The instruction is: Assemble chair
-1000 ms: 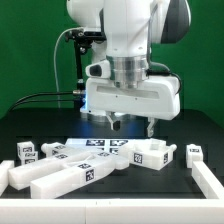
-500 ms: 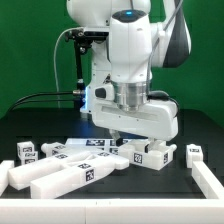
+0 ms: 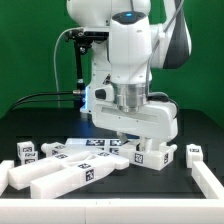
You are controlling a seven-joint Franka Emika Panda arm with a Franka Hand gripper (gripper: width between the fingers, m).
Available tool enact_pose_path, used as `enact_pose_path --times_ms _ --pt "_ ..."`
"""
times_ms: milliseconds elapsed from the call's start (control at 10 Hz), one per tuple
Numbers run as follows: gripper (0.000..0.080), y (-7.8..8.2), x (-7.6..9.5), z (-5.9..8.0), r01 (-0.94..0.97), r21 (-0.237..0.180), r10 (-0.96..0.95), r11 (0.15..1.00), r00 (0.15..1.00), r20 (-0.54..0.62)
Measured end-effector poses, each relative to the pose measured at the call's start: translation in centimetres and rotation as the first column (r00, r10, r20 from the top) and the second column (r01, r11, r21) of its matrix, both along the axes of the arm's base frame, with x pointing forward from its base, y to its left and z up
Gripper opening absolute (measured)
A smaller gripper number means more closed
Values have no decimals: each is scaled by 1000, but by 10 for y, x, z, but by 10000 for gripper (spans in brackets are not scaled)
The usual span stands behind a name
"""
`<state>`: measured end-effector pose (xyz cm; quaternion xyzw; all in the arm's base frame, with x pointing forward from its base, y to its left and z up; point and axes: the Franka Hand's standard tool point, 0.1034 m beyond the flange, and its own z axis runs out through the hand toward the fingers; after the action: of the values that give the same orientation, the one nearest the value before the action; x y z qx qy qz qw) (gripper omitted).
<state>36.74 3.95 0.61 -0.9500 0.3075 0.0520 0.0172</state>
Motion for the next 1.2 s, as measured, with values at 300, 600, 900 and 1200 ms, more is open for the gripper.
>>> enact_pose_path --times_ms 300,600,900,1200 --pt "29 18 4 16 -52 12 52 999 999 7" --pt "29 4 28 59 -147 54 146 988 989 25" --pt "29 -18 81 67 -286 76 282 955 957 63" --pt "29 -16 118 70 -378 99 371 921 925 80"
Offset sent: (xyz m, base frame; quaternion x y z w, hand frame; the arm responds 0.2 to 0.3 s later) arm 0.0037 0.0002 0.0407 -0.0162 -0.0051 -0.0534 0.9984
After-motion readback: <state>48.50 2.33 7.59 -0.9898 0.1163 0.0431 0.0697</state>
